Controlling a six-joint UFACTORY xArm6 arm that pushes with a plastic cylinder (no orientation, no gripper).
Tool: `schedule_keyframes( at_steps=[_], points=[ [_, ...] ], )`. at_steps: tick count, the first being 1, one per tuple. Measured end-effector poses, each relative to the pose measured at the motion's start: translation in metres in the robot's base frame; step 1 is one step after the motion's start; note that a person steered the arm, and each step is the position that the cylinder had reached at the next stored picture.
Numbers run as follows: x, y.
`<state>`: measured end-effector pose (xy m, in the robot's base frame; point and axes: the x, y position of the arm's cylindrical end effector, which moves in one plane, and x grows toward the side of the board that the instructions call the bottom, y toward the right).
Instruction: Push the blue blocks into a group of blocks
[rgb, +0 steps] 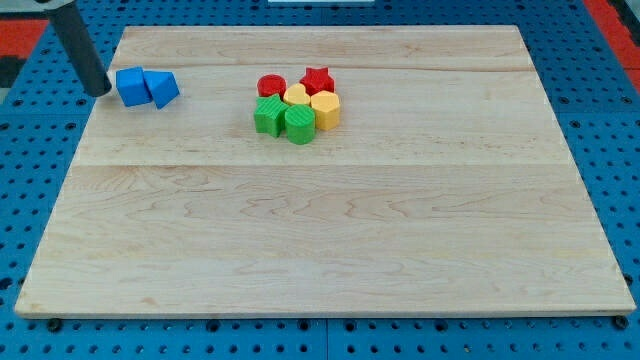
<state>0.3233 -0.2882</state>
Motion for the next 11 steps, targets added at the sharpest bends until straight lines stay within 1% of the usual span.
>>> schedule_keyframes(
  at_steps=[1,2,3,4,5,6,8,9,10,11],
  points=[
    [0.013,0.002],
    [0.037,0.002],
    [0.039,0.002],
    [0.016,-0.015],
    [-0.001,0.024],
    [0.012,0.074],
    [0.014,0.142],
    [-0.008,0.164],
    [-0.036,0.172],
    [-0.048,0.178]
  ],
)
